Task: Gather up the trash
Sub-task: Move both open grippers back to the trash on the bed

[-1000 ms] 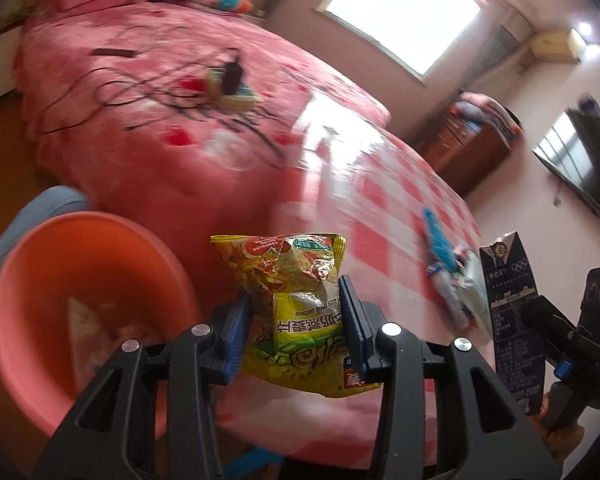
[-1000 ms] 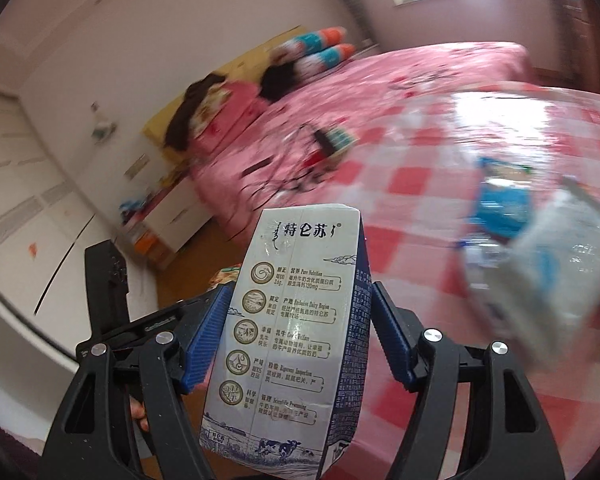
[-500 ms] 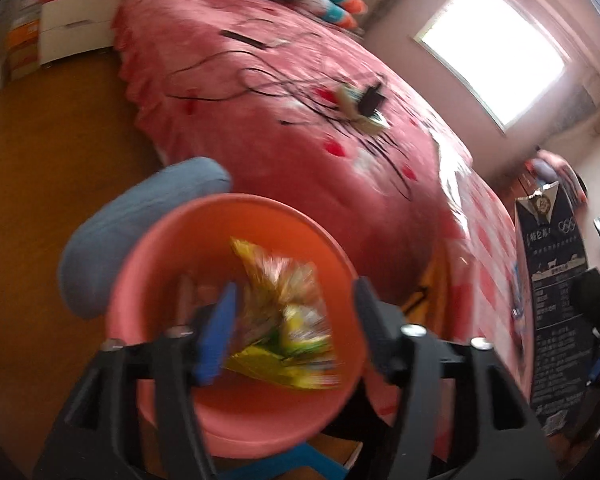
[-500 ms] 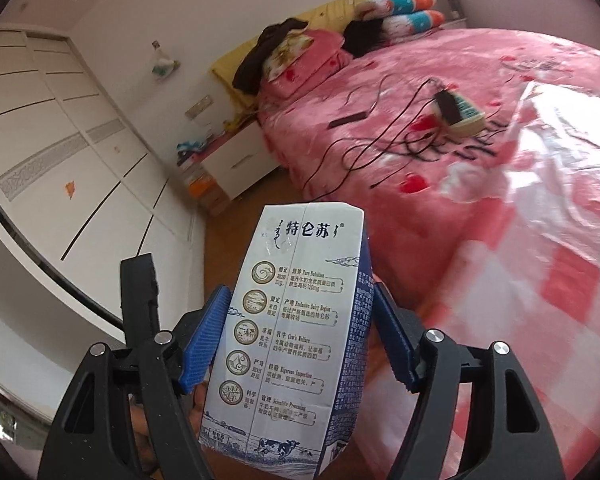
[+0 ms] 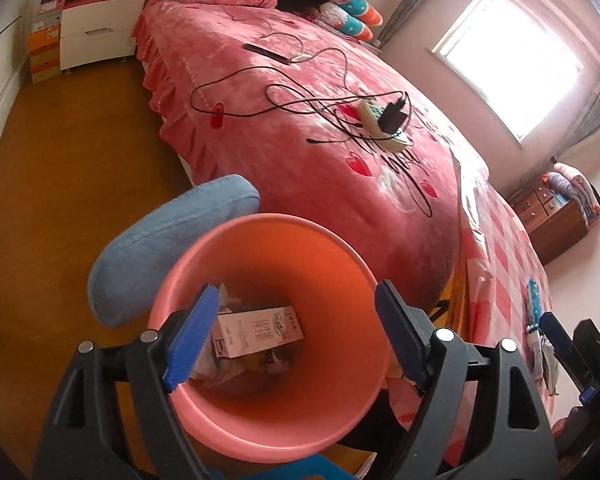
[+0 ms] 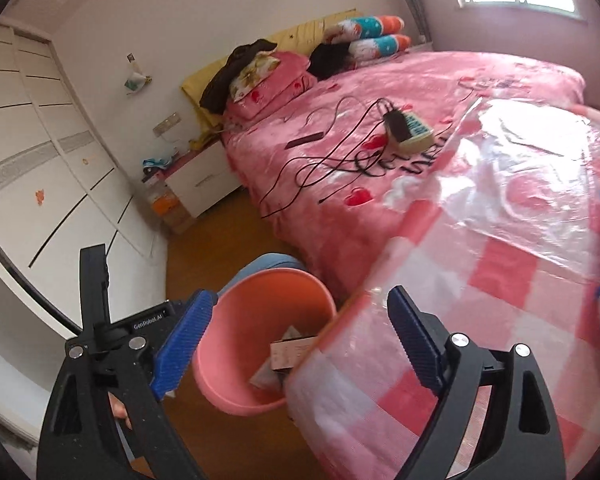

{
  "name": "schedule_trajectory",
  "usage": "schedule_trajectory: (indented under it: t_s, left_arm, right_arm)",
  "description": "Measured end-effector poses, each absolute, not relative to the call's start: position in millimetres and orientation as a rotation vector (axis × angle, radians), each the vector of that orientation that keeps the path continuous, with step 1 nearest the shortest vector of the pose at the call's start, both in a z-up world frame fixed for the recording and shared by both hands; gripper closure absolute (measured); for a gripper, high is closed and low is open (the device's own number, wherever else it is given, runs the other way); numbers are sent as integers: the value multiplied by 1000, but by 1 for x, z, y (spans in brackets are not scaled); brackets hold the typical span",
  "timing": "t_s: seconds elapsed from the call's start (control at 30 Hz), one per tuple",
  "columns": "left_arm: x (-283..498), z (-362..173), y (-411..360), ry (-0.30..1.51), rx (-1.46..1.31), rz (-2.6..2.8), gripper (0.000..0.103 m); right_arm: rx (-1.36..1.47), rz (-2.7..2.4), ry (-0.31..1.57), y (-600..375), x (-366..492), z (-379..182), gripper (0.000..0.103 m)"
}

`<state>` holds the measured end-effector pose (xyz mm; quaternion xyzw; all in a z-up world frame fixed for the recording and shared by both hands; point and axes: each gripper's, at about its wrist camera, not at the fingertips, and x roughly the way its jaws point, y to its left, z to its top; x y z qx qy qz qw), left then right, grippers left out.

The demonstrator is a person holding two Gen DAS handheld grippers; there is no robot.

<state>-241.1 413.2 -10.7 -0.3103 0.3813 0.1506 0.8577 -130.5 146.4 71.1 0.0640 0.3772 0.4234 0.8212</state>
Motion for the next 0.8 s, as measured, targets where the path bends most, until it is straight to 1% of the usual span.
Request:
schedule_trajectory:
  t_s: [0.2,0.4,0.47,0.5,0.57,0.8]
  left_arm:
    - [-237,-9,397,811,-644,278,21]
    - [-224,-1,368,821,-598,212,21]
    - [-221,4,358,816,-582,193,21]
    - [-218,6,351,812,-567,184,20]
    - [-214,12,340,799,-535,173,18]
    - [-205,32,295,745,-392,110,17]
  right_arm:
    - [109,842,745,115,-138,68,13]
    - [136,800,741,88,-139,60,13]
    - [146,796,735,81,-138,59,11]
    - [157,793,728,75,-138,59,8]
    - [178,788,717,66,-138,57,8]
    - [230,759,619,30,-136,59,6]
